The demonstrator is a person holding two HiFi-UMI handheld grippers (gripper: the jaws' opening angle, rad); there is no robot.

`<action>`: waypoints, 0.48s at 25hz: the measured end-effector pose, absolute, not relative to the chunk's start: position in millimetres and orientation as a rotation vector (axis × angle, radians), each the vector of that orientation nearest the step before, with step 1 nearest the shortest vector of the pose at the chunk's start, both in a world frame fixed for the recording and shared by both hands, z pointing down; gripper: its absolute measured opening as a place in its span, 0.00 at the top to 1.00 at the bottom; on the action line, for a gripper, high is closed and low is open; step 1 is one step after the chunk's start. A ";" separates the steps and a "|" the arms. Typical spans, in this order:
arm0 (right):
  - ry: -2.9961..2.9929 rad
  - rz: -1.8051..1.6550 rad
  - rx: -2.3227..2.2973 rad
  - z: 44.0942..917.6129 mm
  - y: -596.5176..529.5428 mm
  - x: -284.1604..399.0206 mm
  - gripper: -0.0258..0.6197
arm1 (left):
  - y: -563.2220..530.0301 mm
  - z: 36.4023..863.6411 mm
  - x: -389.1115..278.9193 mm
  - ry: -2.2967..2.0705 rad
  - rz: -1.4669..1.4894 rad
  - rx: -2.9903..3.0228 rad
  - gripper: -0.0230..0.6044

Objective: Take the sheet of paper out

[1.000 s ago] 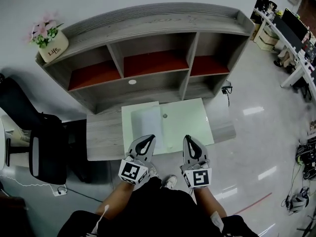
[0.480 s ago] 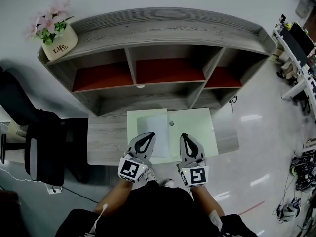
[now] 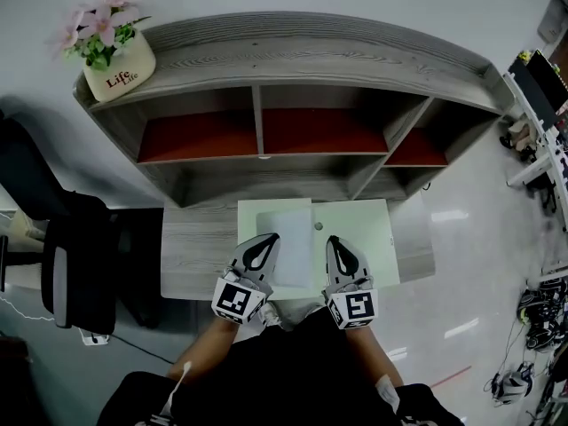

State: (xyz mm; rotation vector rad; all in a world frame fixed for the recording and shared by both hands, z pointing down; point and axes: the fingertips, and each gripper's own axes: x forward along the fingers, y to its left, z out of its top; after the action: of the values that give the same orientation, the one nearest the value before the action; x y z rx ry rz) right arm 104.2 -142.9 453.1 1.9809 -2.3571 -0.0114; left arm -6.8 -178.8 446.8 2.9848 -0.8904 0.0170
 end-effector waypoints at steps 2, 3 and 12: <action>-2.389 0.042 1.935 465.3 -148.7 102.5 0.93 | -182.9 452.9 -6.9 -0.901 0.033 2.979 0.95; -2.406 0.083 1.905 474.2 -152.3 101.8 0.93 | -185.4 458.1 -6.6 -0.908 0.048 2.971 0.95; -2.431 0.376 1.659 549.4 -175.2 96.4 0.93 | -202.0 491.8 -12.6 -1.022 0.144 2.873 0.95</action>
State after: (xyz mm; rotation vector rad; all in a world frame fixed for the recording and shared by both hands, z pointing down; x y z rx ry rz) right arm 96.4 -175.2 549.4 1.6590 -2.4308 0.3757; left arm -12.6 -202.0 491.8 2.8729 -1.0223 0.1443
